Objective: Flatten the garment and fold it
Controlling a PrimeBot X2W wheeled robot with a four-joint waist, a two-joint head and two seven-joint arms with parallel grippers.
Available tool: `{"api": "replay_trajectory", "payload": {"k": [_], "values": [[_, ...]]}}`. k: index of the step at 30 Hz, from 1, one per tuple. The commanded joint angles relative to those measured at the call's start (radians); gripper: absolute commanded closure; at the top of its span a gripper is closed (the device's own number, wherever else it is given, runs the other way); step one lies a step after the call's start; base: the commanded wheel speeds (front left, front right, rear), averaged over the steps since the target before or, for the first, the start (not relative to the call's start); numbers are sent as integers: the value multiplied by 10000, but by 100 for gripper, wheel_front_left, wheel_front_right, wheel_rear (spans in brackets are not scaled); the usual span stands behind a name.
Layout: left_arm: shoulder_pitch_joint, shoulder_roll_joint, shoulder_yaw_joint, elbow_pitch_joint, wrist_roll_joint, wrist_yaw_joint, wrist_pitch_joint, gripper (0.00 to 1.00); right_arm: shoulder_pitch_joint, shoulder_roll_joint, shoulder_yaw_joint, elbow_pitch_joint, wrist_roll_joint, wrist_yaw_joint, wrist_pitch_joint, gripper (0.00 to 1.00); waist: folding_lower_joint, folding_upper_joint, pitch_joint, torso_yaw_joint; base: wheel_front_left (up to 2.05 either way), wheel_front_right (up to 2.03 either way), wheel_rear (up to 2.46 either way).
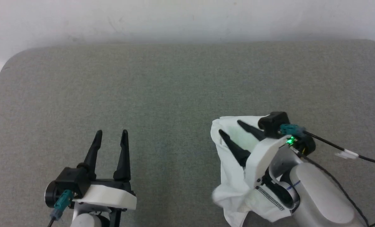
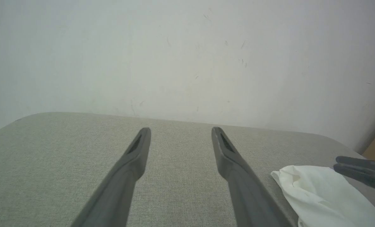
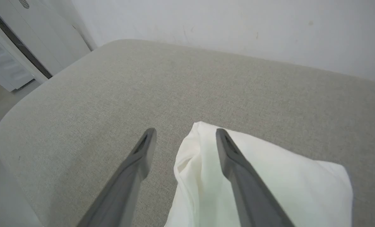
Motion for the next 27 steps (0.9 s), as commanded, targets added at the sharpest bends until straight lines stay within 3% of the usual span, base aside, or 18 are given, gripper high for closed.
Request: {"api": "replay_trajectory", "payload": {"k": [1, 8, 11, 19, 27], "values": [[-14, -14, 20, 16, -50, 45, -47, 0, 92, -103, -78, -153, -205, -9, -253, 0, -1, 0, -119, -106, 0, 0, 0], [198, -14, 229, -37, -109, 178, -47, 0, 1493, 92, -2461, -1647, -1861, -9, -3216, 0, -1, 0, -393, -450, 0, 0, 0], [294, -14, 359, -105, -130, 265, -47, 0, 2158, 220, -3371, -2235, -2122, -9, -3858, 0, -1, 0, -457, -583, 0, 0, 0], [592, -14, 713, -468, -37, 370, -47, 0, 3835, 382, -5349, -3974, -2256, -9, -4202, 0, -1, 0, -624, -792, 0, 0, 0], [1186, -14, 830, -905, 5, 388, -47, 0, 5672, 662, -6215, -5004, -2290, -9, -3928, 0, -1, 0, -787, -729, 0, 0, 0]]}}
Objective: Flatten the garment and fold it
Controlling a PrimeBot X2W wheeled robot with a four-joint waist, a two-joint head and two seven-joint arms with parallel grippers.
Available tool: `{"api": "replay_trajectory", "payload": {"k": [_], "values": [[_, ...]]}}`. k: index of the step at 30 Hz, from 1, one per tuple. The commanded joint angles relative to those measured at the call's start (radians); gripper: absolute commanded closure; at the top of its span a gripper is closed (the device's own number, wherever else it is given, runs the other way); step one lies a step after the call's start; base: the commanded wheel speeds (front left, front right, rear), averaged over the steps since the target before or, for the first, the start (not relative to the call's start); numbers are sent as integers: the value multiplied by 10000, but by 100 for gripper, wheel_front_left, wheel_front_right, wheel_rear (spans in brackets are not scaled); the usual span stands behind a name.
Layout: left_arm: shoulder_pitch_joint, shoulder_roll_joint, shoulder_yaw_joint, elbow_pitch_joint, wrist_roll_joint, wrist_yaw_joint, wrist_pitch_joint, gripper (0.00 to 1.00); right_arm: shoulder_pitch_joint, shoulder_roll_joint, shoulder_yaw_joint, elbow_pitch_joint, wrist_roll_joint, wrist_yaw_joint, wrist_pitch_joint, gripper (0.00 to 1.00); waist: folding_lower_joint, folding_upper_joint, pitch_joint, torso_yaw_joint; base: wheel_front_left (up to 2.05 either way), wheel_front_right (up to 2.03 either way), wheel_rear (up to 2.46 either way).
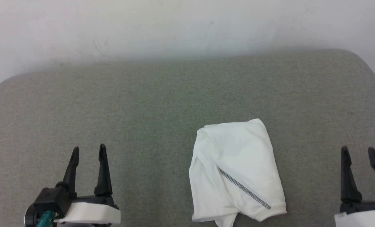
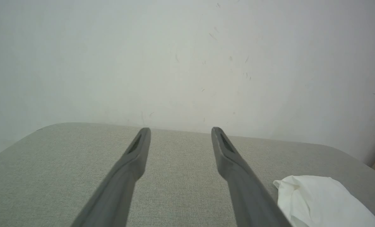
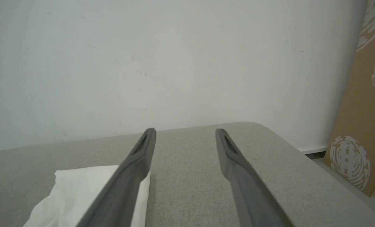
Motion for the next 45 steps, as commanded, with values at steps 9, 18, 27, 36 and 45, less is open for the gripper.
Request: {"api": "replay_trajectory", "payload": {"k": [9, 18, 27, 36, 45], "values": [[140, -12, -132, -180, -190, -212, -47, 0, -69, -721, -720, 1281, 1913, -9, 1496, 0, 1, -1, 166, 537, 0, 0, 0], [-218, -12, -366, -259, -509, -287, -47, 0, -1570, -2359, -420, 3514, 5114, -9, 4280, 0, 1, -1, 509, 1347, 0, 0, 0], [-668, -13, -596, -113, -707, -172, -47, 0, -2431, -2541, 995, 4701, 8982, -9, 7464, 0, 1, -1, 972, 1989, 0, 0, 0], [-1065, -13, -717, -155, -786, -41, -47, 0, -3366, -2346, 1962, 5573, 10063, -9, 7695, 0, 1, -1, 1541, 2130, 0, 0, 0], [-1134, -13, -700, -71, -682, -50, -47, 0, -4051, -2490, 3066, 5955, 10420, -9, 7601, 100, 1, -1, 1511, 1877, 0, 0, 0]]}}
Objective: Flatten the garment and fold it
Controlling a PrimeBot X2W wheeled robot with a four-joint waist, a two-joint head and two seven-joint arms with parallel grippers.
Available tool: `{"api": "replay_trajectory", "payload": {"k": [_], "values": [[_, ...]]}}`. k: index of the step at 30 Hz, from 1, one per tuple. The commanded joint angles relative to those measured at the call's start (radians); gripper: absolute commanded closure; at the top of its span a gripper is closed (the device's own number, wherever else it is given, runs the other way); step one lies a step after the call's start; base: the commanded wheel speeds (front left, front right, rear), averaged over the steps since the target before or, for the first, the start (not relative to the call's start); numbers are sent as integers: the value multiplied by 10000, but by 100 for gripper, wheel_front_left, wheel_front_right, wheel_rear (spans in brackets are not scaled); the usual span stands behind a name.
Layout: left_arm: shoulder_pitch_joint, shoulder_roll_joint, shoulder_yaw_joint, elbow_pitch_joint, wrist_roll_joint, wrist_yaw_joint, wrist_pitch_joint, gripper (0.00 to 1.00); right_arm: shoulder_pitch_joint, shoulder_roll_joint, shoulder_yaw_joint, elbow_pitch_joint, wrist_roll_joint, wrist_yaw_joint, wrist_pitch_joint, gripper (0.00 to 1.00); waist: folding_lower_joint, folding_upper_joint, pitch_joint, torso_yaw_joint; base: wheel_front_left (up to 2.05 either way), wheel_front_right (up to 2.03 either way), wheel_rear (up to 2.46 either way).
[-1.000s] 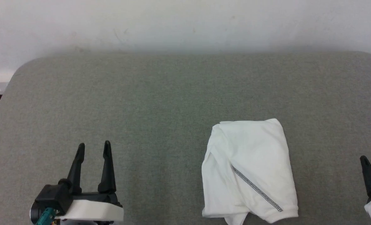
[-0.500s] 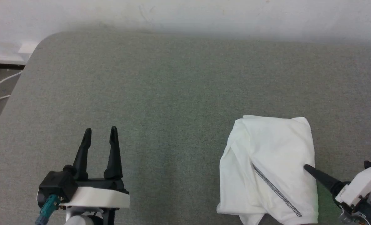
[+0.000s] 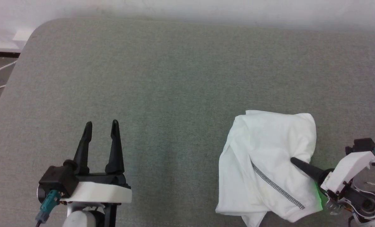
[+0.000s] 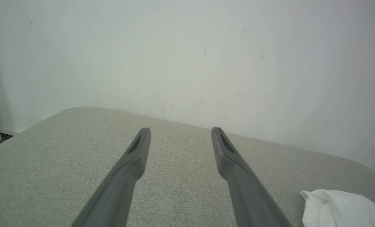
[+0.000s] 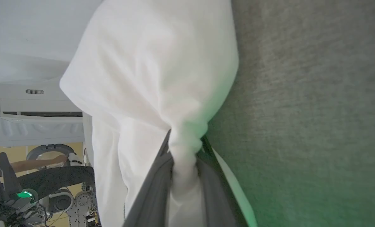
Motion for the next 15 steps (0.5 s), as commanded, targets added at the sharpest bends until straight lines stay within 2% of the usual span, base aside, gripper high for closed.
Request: {"api": "replay_trajectory", "payload": {"k": [1, 3, 7, 10, 15], "values": [[-49, -11, 21, 22, 28, 31, -47, 0, -137, 14, 148, 8, -36, -9, -44, 100, -2, -1, -123, -142, 0, 0, 0], [-10, -11, 23, 35, 68, 12, -47, 0, -274, -199, 435, -36, -335, -9, -297, 100, -2, -1, -242, -290, 0, 0, 0], [67, -11, 36, 22, 129, -42, -47, 0, -786, -742, 1306, 32, -1687, -9, -807, 100, -2, -1, -464, -836, 0, 0, 0], [107, -11, -17, -48, 112, -32, -47, 0, -1331, -1106, 1860, 432, -3232, -9, -1148, 100, -2, -1, -493, -1387, 0, 0, 0], [-78, -11, -201, -213, 100, -32, -47, 0, -2316, -1191, 2108, 1319, -5498, -9, -1337, 100, -2, -1, -135, -2400, 0, 0, 0]]}}
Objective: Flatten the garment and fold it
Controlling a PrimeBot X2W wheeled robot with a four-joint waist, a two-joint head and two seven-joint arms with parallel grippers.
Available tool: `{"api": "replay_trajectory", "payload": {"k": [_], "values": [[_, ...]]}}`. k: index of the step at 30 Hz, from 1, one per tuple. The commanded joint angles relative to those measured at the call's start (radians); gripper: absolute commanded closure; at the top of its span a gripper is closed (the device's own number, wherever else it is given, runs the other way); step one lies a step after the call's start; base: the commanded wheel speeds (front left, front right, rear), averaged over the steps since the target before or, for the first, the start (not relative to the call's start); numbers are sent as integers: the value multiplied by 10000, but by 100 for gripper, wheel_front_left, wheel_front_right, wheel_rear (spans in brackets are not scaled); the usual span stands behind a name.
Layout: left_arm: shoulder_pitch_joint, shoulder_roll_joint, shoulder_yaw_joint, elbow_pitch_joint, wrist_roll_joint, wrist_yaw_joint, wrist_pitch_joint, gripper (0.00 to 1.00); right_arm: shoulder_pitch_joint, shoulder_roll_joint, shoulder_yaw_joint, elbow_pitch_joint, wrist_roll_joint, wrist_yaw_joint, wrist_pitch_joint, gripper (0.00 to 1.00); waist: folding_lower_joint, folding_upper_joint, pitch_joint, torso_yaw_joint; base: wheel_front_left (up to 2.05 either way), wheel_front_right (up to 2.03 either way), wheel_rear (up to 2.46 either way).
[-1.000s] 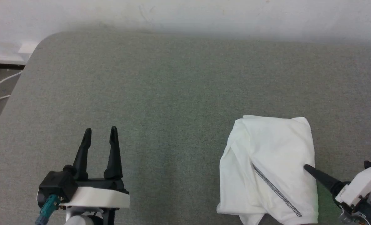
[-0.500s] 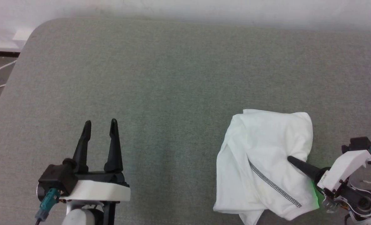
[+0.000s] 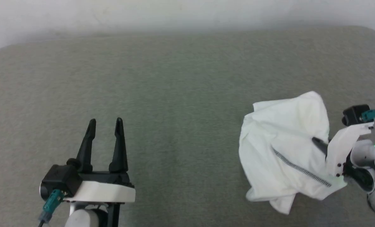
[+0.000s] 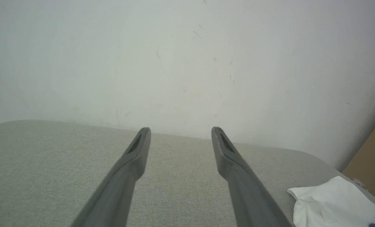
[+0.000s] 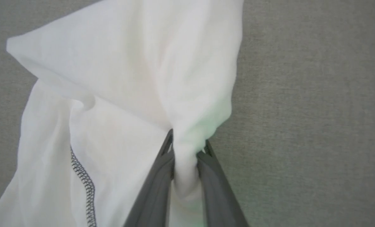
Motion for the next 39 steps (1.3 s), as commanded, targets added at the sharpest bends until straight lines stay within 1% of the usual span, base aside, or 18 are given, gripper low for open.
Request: {"api": "replay_trajectory", "payload": {"k": [1, 6, 11, 14, 17, 20, 21, 22, 23, 26, 29, 32, 34, 35, 39], "values": [[-159, -11, -42, -96, 26, -24, -49, 0, -250, -23, -31, 103, -279, -23, -51, 100, 0, -1, 395, -961, 0, 0, 0], [-836, -11, -252, -307, 271, -135, -49, 0, -988, -60, -298, 672, -1581, -23, -92, 100, 0, -1, 1465, -1905, 0, 0, 0], [-1588, -11, -333, -270, 671, -378, -49, 0, -1729, -261, -774, 1373, -2493, -23, -703, 100, 0, -1, 2540, -2634, 0, 0, 0], [-2003, -11, -382, -204, 908, -531, -49, 0, -2139, -374, -1168, 1924, -2958, -23, -1251, 100, 0, -1, 3064, -2858, 0, 0, 0], [-2350, -10, -432, -140, 1118, -667, -49, 0, -2528, -461, -1629, 2471, -3412, -23, -1950, 100, 0, -1, 3434, -2939, 0, 0, 0], [-2574, -4, -458, -90, 1237, -762, -49, 0, -2896, -393, -1948, 2826, -3808, -23, -2930, 100, 0, -1, 3668, -2946, 0, 0, 0], [-2618, -4, -462, -74, 1262, -785, -49, 0, -2996, -329, -2029, 2925, -3915, -23, -3307, 95, 0, -1, 3712, -2939, 0, 0, 0], [-2640, -4, -462, -48, 1279, -804, -49, 0, -3067, -237, -2104, 3073, -3995, -23, -3593, 60, 0, -1, 3732, -2932, 0, 0, 0], [-2649, -4, -455, -19, 1291, -819, -49, 0, -3147, -194, -2154, 3170, -4169, -23, -3982, 0, 0, -1, 3746, -2920, 0, 0, 0], [-2641, -5, -424, 68, 1275, -854, -49, 0, -3285, -69, -2413, 3601, -4681, -23, -5001, 0, 0, -1, 3686, -2841, 0, 0, 0], [-2567, -7, -410, 154, 1194, -876, -49, 0, -3354, -286, -2826, 4013, -5517, -23, -6042, 0, 0, -1, 3441, -2687, 0, 0, 0], [-2427, -8, -408, 211, 1019, -878, -49, 0, -3120, -436, -3489, 3771, -6409, -23, -6508, 0, 0, -1, 2997, -2485, 0, 0, 0], [-2256, -8, -401, 266, 891, -819, -49, 0, -2640, -366, -3967, 2843, -7088, -23, -6549, 0, 0, -1, 2616, -2365, 0, 0, 0], [-2151, -9, -382, 288, 826, -763, -49, 0, -2272, -185, -4259, 2229, -7297, -23, -6552, 0, 0, -1, 2425, -2319, 0, 0, 0], [-1693, -9, -352, 336, 542, -504, -49, 0, -308, 835, -5112, -63, -7953, -23, -6557, 0, 0, -1, 1620, -2007, 0, 0, 0]]}}
